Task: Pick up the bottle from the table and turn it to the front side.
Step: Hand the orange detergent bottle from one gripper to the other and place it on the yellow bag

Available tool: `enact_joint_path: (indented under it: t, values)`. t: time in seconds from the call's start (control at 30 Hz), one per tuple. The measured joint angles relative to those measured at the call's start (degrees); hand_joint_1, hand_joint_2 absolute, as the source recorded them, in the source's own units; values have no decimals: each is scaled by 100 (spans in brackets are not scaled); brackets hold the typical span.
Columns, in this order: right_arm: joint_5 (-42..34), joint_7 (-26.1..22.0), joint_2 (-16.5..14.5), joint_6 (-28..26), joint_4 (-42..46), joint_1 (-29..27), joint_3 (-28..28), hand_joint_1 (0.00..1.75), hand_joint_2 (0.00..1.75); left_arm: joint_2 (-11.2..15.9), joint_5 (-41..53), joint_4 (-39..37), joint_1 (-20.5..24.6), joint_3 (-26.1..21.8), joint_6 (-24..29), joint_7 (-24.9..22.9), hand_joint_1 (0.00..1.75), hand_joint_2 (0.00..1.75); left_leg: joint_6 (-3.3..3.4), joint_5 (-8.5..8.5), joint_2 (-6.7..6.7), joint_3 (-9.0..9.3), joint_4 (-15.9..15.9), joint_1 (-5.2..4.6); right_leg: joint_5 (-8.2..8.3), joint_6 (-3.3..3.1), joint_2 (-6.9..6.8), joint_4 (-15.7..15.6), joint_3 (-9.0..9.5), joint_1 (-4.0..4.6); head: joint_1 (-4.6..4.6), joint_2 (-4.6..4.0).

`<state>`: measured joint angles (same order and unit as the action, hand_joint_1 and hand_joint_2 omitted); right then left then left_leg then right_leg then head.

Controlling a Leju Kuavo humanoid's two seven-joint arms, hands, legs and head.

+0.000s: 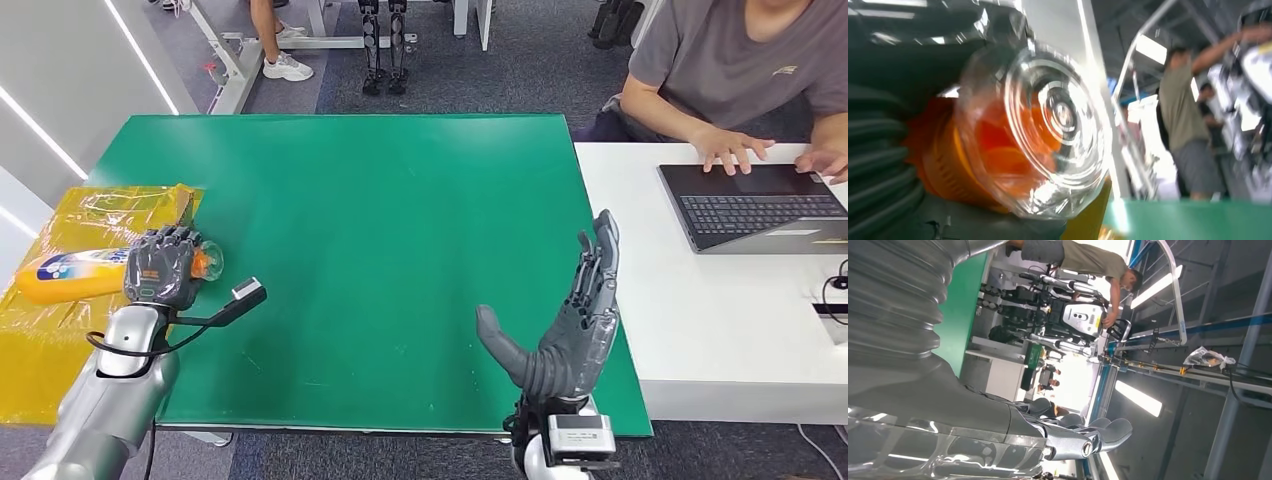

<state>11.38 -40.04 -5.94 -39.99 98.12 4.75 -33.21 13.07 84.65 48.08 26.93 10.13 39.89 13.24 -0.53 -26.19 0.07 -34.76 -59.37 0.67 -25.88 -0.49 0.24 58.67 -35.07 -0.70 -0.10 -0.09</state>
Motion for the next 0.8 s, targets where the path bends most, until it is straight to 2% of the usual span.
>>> enact_joint_path:
  t: [0.3,0.37,0.43,0.5,0.8]
  values:
    - [-46,0,50,1,0,75,-6,0,175,-36,15,-445,-91,-1,0,271,175,175,0,0,-2,-2,0,-1,0,1,-2,-1,0,0,-1,0]
    - [-30,-1,52,1,0,87,-8,0,175,-73,89,-548,-99,0,0,264,105,175,0,0,-3,-2,-1,-1,0,1,-3,-1,0,0,0,0]
    - [-25,1,52,1,-2,96,-12,0,175,-119,196,-683,-87,2,1,190,17,175,0,0,-2,-1,-1,-1,0,1,-3,-1,0,0,0,-1]
    - [-45,2,52,1,-14,111,-25,0,175,-179,314,-832,-57,11,2,64,0,175,0,0,-2,-1,-1,-1,0,1,-3,-1,-1,0,-1,-1]
    - [-191,1,52,2,-189,381,-158,0,175,-429,482,-1510,317,139,2,-223,0,175,1,1,-3,0,-1,-1,2,-1,-3,0,0,0,-1,-1]
